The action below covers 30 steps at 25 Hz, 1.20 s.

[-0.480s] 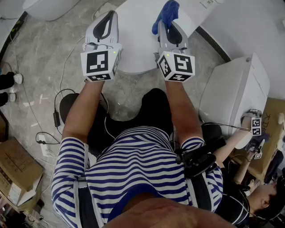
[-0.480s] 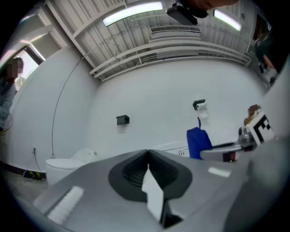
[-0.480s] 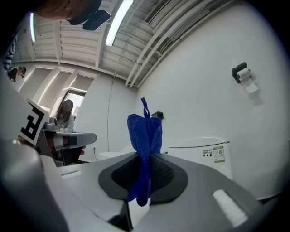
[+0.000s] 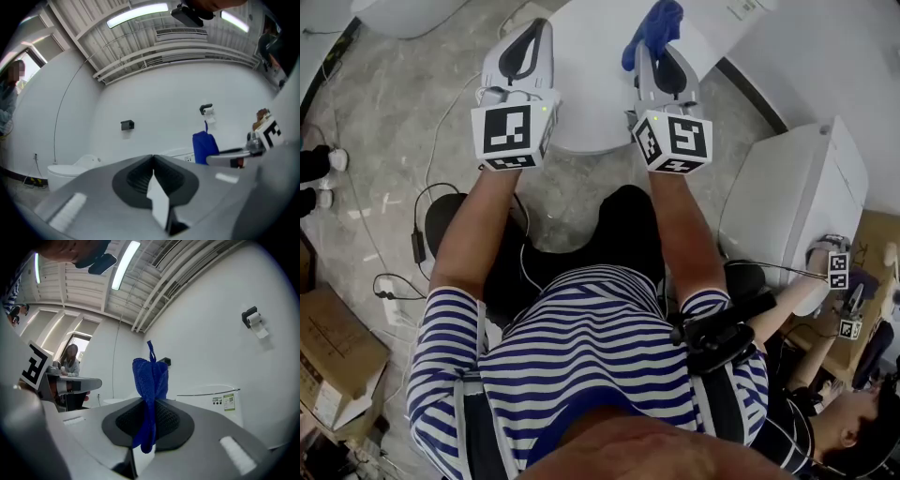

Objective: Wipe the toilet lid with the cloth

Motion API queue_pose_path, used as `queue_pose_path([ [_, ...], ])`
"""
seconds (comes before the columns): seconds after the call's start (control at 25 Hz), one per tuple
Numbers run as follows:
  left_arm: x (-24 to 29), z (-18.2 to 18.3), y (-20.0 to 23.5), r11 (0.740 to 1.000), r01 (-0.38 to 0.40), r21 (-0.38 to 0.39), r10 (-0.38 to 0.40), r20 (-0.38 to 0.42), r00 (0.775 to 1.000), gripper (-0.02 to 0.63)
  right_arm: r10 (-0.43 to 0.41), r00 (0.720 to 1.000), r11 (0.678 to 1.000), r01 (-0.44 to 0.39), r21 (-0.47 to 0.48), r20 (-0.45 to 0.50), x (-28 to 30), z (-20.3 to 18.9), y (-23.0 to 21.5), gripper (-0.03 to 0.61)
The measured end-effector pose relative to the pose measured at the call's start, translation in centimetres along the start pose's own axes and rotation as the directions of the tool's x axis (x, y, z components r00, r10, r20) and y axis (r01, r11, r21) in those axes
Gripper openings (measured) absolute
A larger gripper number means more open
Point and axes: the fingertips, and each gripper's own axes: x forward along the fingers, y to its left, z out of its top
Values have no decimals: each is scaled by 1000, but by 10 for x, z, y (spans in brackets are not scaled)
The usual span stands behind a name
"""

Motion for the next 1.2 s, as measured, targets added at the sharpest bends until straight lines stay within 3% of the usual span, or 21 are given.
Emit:
queue_pose_path([
  [0.32, -1, 0, 7, 1000, -11, -4, 11, 0, 1000, 3, 18, 1000, 1000, -18, -13, -20, 8, -4, -4, 48],
  [0.44, -2, 2, 15, 1000, -29, -3, 29, 0, 1000, 3, 95, 993, 983, -104, -149, -67, 22, -3, 3, 48],
  [0.52, -4, 3, 24, 999, -40, 0, 40, 2, 999, 3, 163, 980, 937, -191, -294, -116, 32, -2, 14, 48],
  [0.6, -9, 3, 34, 999, -54, 0, 54, 2, 999, 3, 237, 956, 839, -292, -459, -176, 39, -4, 32, 48],
  [0.76, -20, 4, 55, 996, -88, 6, 88, 0, 996, 3, 358, 890, 585, -449, -676, -282, 44, -9, 78, 48],
  [0.88, -32, 8, 71, 993, -120, 18, 120, 3, 993, 3, 412, 843, 436, -516, -737, -346, 45, -20, 109, 48],
  [1.08, -61, 9, 103, 980, -190, 52, 190, -8, 982, 3, 463, 731, 119, -611, -782, -501, 37, -60, 153, 48],
  [1.2, -76, 6, 123, 971, -231, 57, 232, -19, 972, 3, 458, 673, -44, -636, -771, -581, 31, -84, 171, 48],
])
